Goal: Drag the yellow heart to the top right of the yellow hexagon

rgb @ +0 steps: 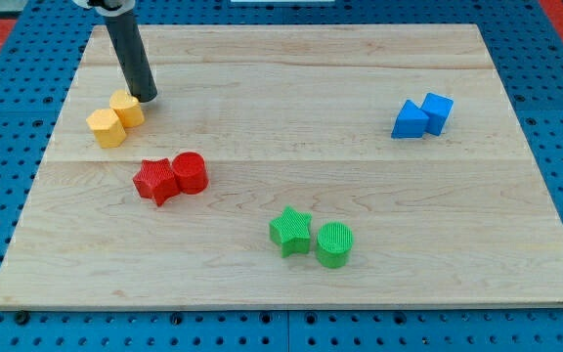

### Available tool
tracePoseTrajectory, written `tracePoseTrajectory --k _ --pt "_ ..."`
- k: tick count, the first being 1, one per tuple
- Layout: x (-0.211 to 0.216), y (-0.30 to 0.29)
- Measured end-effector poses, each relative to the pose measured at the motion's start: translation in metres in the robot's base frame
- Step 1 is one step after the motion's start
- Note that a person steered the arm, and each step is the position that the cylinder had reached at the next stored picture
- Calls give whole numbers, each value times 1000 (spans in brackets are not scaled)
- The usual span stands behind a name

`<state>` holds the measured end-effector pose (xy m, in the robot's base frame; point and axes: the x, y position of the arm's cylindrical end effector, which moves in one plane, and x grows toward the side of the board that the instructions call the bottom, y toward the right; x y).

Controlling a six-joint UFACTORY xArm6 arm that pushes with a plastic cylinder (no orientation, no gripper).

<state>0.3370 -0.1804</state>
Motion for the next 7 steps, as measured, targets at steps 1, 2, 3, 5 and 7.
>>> tracePoseTrajectory --k 1,2,3,5,7 --pt "-3 0" --pt "-5 0" --pt "-5 0" --pt "-10 0" --pt "31 14"
